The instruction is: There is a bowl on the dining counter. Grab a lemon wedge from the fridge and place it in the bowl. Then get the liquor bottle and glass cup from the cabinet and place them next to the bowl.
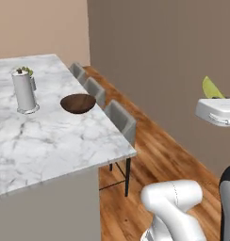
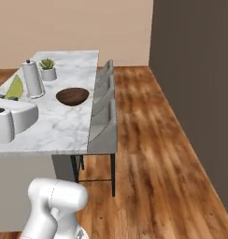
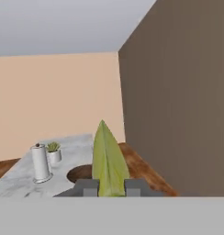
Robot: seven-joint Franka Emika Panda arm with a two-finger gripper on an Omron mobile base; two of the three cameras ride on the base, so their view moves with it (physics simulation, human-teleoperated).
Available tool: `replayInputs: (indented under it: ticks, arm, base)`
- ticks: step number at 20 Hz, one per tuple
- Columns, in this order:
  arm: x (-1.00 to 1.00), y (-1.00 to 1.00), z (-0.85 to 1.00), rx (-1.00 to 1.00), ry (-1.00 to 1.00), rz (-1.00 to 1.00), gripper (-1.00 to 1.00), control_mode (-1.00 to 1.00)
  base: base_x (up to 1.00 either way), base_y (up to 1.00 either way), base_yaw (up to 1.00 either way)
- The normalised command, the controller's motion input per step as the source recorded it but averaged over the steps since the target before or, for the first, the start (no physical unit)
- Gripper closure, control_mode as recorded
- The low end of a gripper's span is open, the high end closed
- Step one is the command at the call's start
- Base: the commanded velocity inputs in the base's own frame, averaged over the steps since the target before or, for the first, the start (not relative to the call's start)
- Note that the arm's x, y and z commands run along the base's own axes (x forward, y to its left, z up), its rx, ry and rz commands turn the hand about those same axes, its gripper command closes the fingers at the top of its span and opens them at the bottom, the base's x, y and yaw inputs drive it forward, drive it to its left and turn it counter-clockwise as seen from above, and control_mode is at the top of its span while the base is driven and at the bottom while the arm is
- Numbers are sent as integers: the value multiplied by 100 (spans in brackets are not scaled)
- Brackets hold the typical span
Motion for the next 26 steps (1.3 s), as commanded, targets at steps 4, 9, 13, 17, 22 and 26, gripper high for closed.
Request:
replayInputs:
  ticks: [4, 9, 13, 17, 22, 26]
  arm:
    - [0, 0, 0, 0, 0, 0, 100, 100]
    - [0, 0, 0, 0, 0, 0, 100, 100]
    - [0, 0, 0, 0, 0, 0, 100, 100]
    - [0, 0, 0, 0, 0, 0, 100, 100]
    - [0, 0, 0, 0, 0, 0, 100, 100]
    - [0, 0, 0, 0, 0, 0, 100, 100]
  base:
    - [46, -56, 58]
    - [38, -70, 53]
    - [30, -82, 47]
    - [25, -84, 46]
    - [24, -83, 47]
    - [25, -82, 47]
